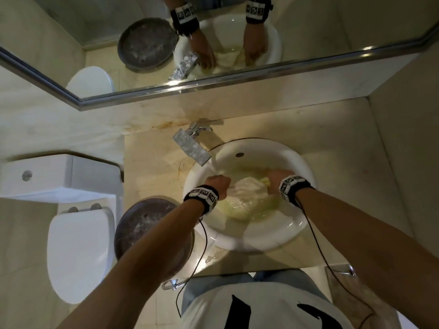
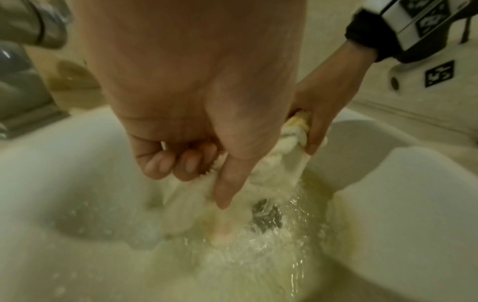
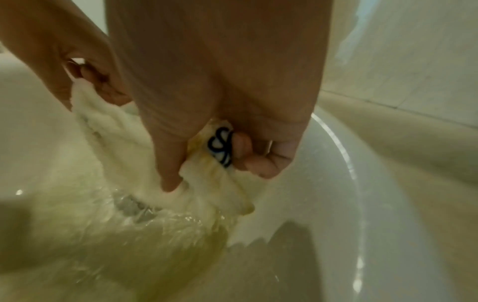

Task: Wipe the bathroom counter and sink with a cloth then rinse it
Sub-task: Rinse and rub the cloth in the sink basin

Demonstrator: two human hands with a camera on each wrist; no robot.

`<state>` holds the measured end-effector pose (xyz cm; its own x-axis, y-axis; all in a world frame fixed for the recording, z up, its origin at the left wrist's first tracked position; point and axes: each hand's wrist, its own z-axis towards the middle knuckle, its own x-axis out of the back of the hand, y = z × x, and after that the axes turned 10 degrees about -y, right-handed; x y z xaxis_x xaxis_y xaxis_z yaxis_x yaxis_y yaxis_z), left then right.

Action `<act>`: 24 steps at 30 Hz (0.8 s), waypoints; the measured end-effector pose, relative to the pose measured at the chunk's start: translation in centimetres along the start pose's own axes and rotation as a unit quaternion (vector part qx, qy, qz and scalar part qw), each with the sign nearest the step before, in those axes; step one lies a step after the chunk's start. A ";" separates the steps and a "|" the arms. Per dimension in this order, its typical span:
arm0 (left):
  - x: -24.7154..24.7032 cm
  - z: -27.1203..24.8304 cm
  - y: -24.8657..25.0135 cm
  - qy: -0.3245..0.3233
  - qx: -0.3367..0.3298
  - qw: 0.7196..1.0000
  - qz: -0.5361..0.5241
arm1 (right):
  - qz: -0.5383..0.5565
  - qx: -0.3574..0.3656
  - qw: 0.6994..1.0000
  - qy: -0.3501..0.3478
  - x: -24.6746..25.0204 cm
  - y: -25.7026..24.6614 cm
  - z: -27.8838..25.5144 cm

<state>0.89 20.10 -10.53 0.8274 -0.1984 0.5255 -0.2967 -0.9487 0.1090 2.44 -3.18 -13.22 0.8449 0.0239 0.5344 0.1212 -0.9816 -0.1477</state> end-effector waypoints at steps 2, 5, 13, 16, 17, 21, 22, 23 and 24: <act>0.4 -0.6 -0.2 0.039 0.012 0.999 0.001 | 0.027 -0.024 0.998 0.048 1.4 0.4 -0.3; 0.0 -1.0 -0.1 0.073 0.026 0.997 0.023 | 0.031 -0.053 0.994 0.094 1.6 0.7 -0.4; -4.4 0.7 1.8 0.006 0.048 0.997 -0.062 | 0.038 -0.011 0.999 0.017 -5.0 -1.2 0.0; -5.9 2.8 2.5 -0.002 0.054 0.980 -0.192 | 0.084 -0.013 0.996 -0.006 -7.9 -2.5 1.8; -6.2 3.7 2.7 -0.005 0.052 0.971 -0.235 | 0.110 -0.011 0.994 -0.013 -8.4 -3.1 2.0; -6.6 5.0 3.9 -0.022 0.005 0.936 -0.350 | 0.238 0.004 0.970 -0.049 -8.8 -5.0 1.8; -6.7 5.1 4.1 -0.028 0.002 0.927 -0.375 | 0.254 0.008 0.966 -0.055 -8.8 -5.2 2.2; -7.1 5.2 4.3 -0.035 0.009 0.918 -0.395 | 0.266 0.001 0.962 -0.061 -9.0 -5.4 2.9; -7.5 5.4 4.4 -0.037 0.015 0.912 -0.408 | 0.268 -0.011 0.961 -0.069 -9.2 -5.5 3.6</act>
<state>-4.07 16.11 -18.51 0.7968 0.5618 0.2224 0.4444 -0.7944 0.4141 -4.12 2.67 -20.27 0.8439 -0.4636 0.2701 -0.3615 -0.8633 -0.3521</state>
